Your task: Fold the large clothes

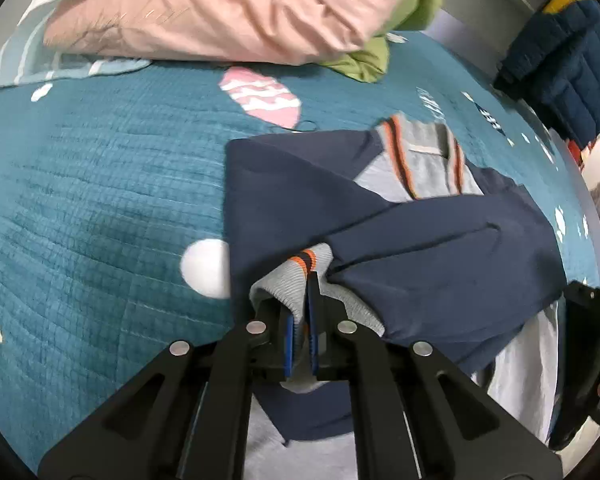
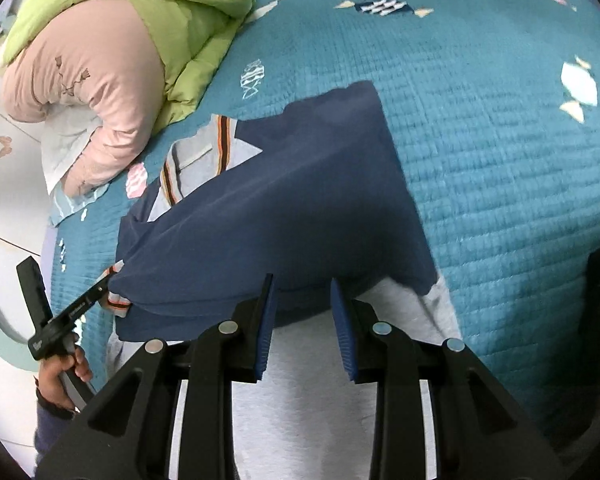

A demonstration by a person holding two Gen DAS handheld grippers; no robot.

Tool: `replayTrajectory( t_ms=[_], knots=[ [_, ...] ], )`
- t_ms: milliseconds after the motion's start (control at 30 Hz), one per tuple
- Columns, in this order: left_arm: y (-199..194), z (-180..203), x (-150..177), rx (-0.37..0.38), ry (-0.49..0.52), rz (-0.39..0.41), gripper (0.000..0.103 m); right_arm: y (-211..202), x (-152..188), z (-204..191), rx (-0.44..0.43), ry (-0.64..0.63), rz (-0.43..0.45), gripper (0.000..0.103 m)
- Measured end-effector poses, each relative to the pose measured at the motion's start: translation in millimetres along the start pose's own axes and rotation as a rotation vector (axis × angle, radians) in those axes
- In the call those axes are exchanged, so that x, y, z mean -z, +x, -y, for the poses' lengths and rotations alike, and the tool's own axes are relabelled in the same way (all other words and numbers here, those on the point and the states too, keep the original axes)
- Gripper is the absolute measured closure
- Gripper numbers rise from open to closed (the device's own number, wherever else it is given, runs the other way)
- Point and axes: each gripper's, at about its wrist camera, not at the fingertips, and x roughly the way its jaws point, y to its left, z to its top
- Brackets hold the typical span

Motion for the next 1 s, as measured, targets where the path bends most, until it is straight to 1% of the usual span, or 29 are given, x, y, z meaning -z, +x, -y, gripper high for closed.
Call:
replayTrajectory(
  t_ms=[33, 133, 200, 233, 267, 300, 333, 367, 400, 433, 467, 500, 567, 600, 700, 733, 800, 833, 867, 900, 933, 1000],
  knots=[
    [1, -5, -1, 0.007, -0.022, -0.006, 0.097, 0, -1, 2, 0.000, 0.004, 0.002, 0.075],
    [6, -18, -4, 0.032, -0.094, -0.032, 0.087, -2, -3, 6, -0.019, 0.025, 0.005, 0.075],
    [-1, -16, -3, 0.050, -0.091, -0.022, 0.074, -7, -3, 6, -0.023, 0.028, 0.025, 0.075],
    [-6, -12, -1, 0.055, -0.068, -0.018, 0.060, -12, -3, 5, -0.018, 0.021, 0.051, 0.075],
    [-10, -10, 1, 0.048, -0.059, -0.013, 0.043, -13, -4, 3, -0.025, 0.008, 0.065, 0.075],
    [-14, -8, 4, 0.039, -0.049, -0.005, 0.036, -13, -6, 1, -0.048, -0.008, 0.075, 0.075],
    [-16, -6, 6, 0.030, -0.041, -0.003, 0.029, -9, -7, 1, -0.068, -0.015, 0.066, 0.079],
    [-15, -6, 8, 0.014, -0.035, -0.010, 0.029, -1, -10, 3, -0.083, -0.016, 0.044, 0.079],
    [-12, -7, 10, -0.001, -0.031, -0.024, 0.029, 11, -12, 7, -0.077, -0.012, 0.017, 0.081],
    [-9, -8, 11, -0.008, -0.032, -0.034, 0.028, 21, -14, 10, -0.050, -0.010, -0.004, 0.095],
    [-6, -9, 12, -0.014, -0.035, -0.040, 0.028, 36, -15, 20, 0.019, -0.002, -0.037, 0.102],
    [-3, -10, 13, -0.019, -0.037, -0.050, 0.026, 49, -16, 32, 0.051, 0.023, -0.064, 0.103],
    [6, -12, 15, -0.033, -0.040, -0.071, 0.023, 60, -16, 50, -0.027, 0.098, -0.079, 0.103],
    [10, -14, 16, -0.036, -0.043, -0.081, 0.023, 60, -17, 51, -0.035, 0.109, -0.080, 0.103],
    [13, -14, 15, -0.032, -0.047, -0.083, 0.022, 59, -19, 40, 0.015, 0.063, -0.087, 0.103],
    [10, -13, 13, -0.024, -0.047, -0.085, 0.022, 57, -20, 34, 0.030, 0.044, -0.097, 0.100],
    [4, -12, 10, 0.005, -0.056, -0.083, 0.022, 48, -24, 27, 0.020, 0.035, -0.112, 0.097],
    [-2, -12, 7, 0.037, -0.065, -0.076, 0.022, 44, -26, 23, 0.013, 0.028, -0.112, 0.093],
    [-7, -13, 3, 0.059, -0.072, -0.068, 0.022, 36, -30, 16, -0.001, 0.006, -0.103, 0.091],
    [-11, -14, 1, 0.081, -0.083, -0.057, 0.021, 30, -30, 11, -0.004, -0.010, -0.097, 0.084],
    [-17, -17, -5, 0.113, -0.109, -0.036, 0.016, 21, -34, 4, -0.001, -0.038, -0.086, 0.075],
    [-22, -20, -15, 0.135, -0.143, -0.010, 0.015, 10, -43, -4, 0.017, -0.075, -0.059, 0.071]
  ],
)
